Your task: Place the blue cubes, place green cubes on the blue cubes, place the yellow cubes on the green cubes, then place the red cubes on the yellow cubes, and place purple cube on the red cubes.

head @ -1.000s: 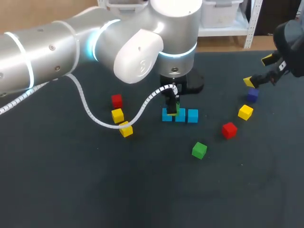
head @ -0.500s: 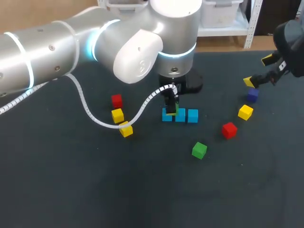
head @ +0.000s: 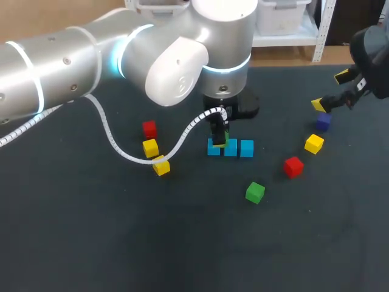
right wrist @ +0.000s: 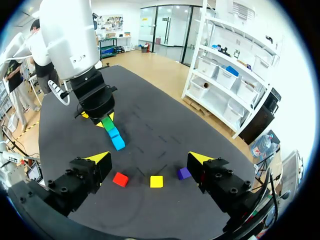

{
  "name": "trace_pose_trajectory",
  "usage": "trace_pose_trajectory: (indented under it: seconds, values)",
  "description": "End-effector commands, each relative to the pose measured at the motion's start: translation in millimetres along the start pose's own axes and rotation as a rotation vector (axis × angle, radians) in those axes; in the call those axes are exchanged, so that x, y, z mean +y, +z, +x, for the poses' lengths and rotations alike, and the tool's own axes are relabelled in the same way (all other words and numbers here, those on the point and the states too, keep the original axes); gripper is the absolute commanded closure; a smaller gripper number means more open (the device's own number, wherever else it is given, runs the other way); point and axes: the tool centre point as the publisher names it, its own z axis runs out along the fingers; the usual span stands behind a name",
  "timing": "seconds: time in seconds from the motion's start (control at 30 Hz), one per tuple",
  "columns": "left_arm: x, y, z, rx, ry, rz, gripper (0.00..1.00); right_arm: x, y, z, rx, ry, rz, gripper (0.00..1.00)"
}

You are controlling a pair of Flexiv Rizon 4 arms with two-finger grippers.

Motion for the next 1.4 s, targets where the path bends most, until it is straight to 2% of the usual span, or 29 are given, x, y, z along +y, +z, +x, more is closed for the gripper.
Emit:
trace_pose_trajectory:
  seconds: [0.03,0.1,0.13,0.17,0.2,0.3,0.33,0.37,0.77,0.9,1.07,1.4]
  values:
    - [2.0,0.1,-1.8,0.007,-0.001,0.004,1.00,1.2,-0.3,0.9,-0.002,0.000,0.006,0.00]
    - [1.5,0.3,-1.6,0.009,0.000,0.004,0.98,1.2,-0.3,0.9,-0.002,0.000,0.006,0.00]
    - [1.5,0.3,-1.5,0.010,0.000,0.004,0.89,1.2,-0.3,0.9,-0.002,0.000,0.006,0.00]
    - [1.4,0.3,-1.4,0.010,-0.003,0.006,0.86,1.2,-0.3,0.9,-0.002,0.000,0.006,0.00]
    - [0.9,0.5,-1.3,0.011,-0.003,0.008,0.73,1.2,-0.3,0.9,-0.002,0.000,0.006,0.00]
    - [-2.4,-0.6,-0.6,0.015,0.006,0.012,0.18,1.2,-0.3,0.9,-0.002,0.000,0.006,0.00]
    - [-3.2,-1.5,-0.6,0.015,0.010,0.012,0.03,1.2,-0.3,0.9,-0.002,0.000,0.006,0.00]
    - [-3.8,-2.4,-0.6,0.016,0.010,0.011,0.00,1.2,-0.3,0.9,-0.002,0.000,0.006,0.00]
    - [1.3,-2.6,-3.2,0.003,-0.012,0.010,0.00,1.2,-0.3,0.9,-0.002,0.000,0.006,0.00]
    - [2.9,-0.4,-4.1,-0.001,-0.016,0.003,0.18,1.2,-0.3,0.9,-0.002,0.000,0.006,0.00]
    - [3.5,-0.4,-4.7,-0.006,-0.020,-0.005,0.51,1.2,-0.3,0.9,-0.002,0.000,0.006,0.00]
    - [2.7,-1.4,-5.9,-0.014,-0.017,-0.004,0.64,1.2,-0.3,0.9,-0.002,0.000,0.006,0.00]
